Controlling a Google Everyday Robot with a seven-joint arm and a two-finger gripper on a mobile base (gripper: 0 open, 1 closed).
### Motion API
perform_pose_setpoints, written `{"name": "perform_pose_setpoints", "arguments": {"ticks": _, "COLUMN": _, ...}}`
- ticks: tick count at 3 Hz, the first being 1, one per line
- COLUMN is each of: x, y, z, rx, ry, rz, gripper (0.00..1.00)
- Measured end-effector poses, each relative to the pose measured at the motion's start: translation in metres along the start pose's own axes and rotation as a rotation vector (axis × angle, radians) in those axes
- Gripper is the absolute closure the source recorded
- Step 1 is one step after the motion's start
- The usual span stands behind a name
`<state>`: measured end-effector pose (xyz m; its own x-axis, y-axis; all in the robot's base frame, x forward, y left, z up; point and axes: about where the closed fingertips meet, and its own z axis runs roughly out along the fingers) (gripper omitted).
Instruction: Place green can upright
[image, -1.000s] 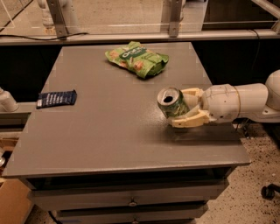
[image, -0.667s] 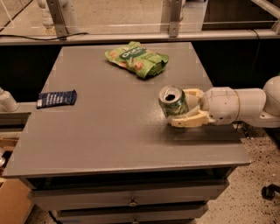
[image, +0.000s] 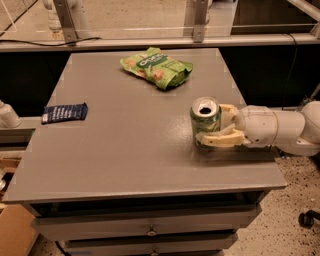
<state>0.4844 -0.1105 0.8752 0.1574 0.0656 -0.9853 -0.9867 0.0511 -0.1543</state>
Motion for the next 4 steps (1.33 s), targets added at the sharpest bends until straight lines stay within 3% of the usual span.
{"name": "perform_pose_setpoints", "arguments": {"ticks": 2, "x": 0.001, "y": 0.009, "z": -0.008, "rx": -0.049, "ry": -0.032, "rz": -0.039, "gripper": 0.38}}
{"name": "perform_pose_setpoints", "arguments": {"ticks": 3, "x": 0.008, "y": 0.013, "z": -0.009, "rx": -0.054, "ry": -0.044, "rz": -0.034, "gripper": 0.35}}
{"name": "perform_pose_setpoints", "arguments": {"ticks": 4, "x": 0.013, "y": 0.015, "z": -0.010, "rx": -0.057, "ry": -0.047, "rz": -0.019, "gripper": 0.52}}
